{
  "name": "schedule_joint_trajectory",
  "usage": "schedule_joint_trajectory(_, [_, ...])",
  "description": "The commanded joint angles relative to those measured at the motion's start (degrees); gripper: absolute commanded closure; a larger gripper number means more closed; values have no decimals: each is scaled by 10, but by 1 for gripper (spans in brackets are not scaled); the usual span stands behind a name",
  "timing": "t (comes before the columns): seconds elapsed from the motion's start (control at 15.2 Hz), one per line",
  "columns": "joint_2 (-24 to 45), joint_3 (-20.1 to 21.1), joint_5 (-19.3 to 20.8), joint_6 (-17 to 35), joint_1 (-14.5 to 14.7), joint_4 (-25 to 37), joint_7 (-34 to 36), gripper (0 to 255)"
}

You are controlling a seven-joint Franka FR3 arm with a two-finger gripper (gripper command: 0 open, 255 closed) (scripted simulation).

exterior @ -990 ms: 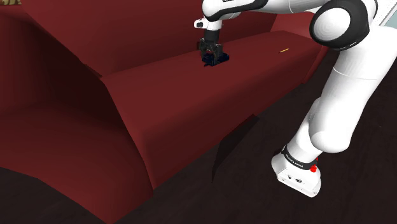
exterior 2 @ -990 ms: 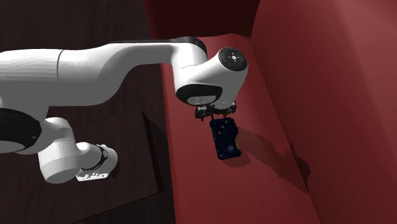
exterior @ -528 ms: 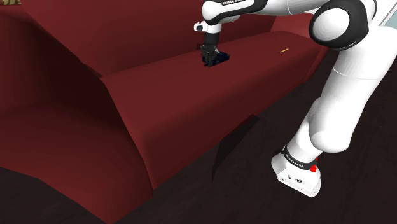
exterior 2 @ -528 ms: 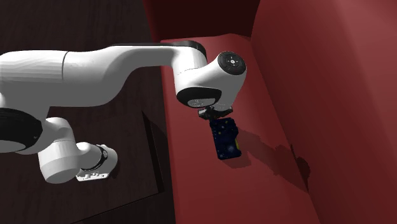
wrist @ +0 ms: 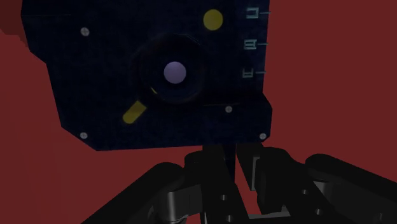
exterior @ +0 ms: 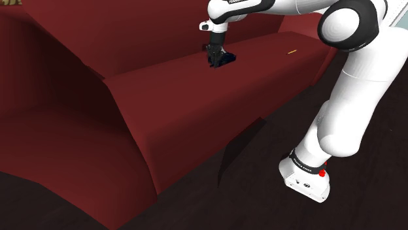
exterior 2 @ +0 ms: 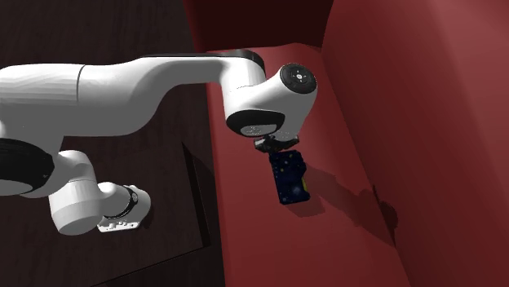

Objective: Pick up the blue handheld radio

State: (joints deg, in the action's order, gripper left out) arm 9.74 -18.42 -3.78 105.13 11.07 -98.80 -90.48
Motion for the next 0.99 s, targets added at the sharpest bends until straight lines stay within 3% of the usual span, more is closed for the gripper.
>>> schedule_joint_trajectory(0.0, [-3, 0, 1, -13, 0, 10, 1, 255])
schedule_joint_trajectory(0.92, [-3, -2, 2, -106, -2, 104, 3, 255])
